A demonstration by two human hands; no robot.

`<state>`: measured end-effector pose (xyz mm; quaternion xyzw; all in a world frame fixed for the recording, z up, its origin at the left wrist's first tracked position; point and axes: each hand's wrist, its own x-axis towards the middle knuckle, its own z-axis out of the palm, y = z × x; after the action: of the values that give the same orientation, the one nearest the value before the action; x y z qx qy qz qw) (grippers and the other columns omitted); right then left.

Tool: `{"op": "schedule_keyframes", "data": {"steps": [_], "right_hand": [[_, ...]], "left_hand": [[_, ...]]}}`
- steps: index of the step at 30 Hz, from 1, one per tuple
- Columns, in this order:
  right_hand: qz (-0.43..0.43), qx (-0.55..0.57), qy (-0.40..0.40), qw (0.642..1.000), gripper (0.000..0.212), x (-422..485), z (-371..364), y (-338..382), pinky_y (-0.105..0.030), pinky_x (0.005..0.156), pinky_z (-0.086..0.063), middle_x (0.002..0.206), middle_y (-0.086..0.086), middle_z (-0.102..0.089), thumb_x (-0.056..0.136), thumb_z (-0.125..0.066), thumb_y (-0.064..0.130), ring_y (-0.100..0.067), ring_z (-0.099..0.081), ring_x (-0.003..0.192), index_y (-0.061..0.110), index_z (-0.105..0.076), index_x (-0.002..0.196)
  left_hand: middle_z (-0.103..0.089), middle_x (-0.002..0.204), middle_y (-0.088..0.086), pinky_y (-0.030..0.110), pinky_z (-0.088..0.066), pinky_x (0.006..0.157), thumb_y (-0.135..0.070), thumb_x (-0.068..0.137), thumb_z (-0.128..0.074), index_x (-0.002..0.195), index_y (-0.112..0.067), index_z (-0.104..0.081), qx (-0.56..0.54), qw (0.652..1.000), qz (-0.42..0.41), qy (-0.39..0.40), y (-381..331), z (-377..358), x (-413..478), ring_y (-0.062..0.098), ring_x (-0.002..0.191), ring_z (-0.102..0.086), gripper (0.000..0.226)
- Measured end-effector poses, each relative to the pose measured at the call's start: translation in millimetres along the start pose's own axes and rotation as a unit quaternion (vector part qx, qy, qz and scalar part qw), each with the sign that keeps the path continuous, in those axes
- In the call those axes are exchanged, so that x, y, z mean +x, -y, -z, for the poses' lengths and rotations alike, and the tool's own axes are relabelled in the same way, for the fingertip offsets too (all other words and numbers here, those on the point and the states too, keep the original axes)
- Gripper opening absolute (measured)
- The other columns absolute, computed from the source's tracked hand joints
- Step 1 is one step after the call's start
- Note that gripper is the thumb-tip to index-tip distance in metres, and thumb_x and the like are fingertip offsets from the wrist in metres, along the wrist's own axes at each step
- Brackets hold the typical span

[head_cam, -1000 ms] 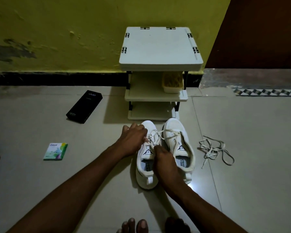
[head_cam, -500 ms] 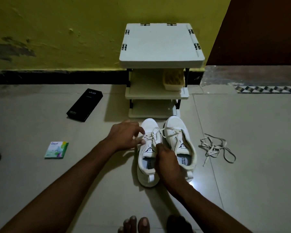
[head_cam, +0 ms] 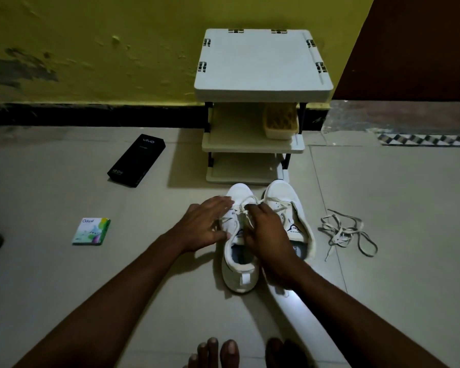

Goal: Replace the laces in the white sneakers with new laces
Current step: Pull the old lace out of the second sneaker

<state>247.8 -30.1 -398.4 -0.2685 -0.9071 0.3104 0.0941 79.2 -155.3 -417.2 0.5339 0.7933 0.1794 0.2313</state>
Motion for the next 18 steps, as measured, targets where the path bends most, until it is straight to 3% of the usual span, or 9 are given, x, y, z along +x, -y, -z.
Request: {"op": "schedule_keyframes", "data": {"steps": [5,9,14,18], "right_hand": [[0.050,-0.047,0.051,0.996,0.029,33.9,11.4,6.2,-0.028,0.080,-0.039,0.108,-0.016,-0.060,0.079,-0.073,0.016,-0.030,-0.059,0.099,0.006,-0.070,0.106],[0.062,-0.090,0.092,0.990,0.027,45.5,14.2,8.9,-0.033,0.085,-0.047,0.104,-0.019,-0.063,0.077,-0.077,0.017,-0.031,-0.061,0.095,0.007,-0.076,0.102],[0.080,-0.143,0.113,0.980,0.014,51.6,11.6,11.4,-0.034,0.076,-0.041,0.091,-0.022,-0.064,0.079,-0.068,0.008,-0.033,-0.057,0.092,0.000,-0.074,0.088],[0.084,-0.165,0.122,0.975,0.020,55.6,4.2,8.0,-0.042,0.079,-0.052,0.103,-0.017,-0.054,0.080,-0.065,0.012,-0.037,-0.055,0.096,0.004,-0.069,0.098]], "left_hand": [[-0.017,0.169,-0.010,0.037,-0.023,0.123,-0.070,0.086,-0.061,0.162,-0.033,-0.017,-0.033,0.999,-0.001,0.042,-7.2,0.7,1.7,0.007,0.153,-0.018,0.095],[-0.013,0.169,-0.011,0.041,-0.028,0.122,-0.087,0.077,-0.053,0.162,-0.035,-0.008,0.039,0.998,-0.003,0.047,-6.2,-8.4,7.0,0.006,0.154,-0.015,0.110],[-0.013,0.170,-0.004,0.029,-0.026,0.120,-0.055,0.088,-0.068,0.163,-0.025,-0.004,0.037,0.998,-0.016,0.039,-8.6,-11.4,7.8,0.010,0.153,-0.019,0.104],[-0.034,0.161,-0.002,0.033,-0.044,0.105,-0.047,0.084,-0.072,0.160,-0.024,-0.016,0.034,0.999,-0.037,0.021,-12.6,-6.8,9.2,0.018,0.137,-0.045,0.097]]}}
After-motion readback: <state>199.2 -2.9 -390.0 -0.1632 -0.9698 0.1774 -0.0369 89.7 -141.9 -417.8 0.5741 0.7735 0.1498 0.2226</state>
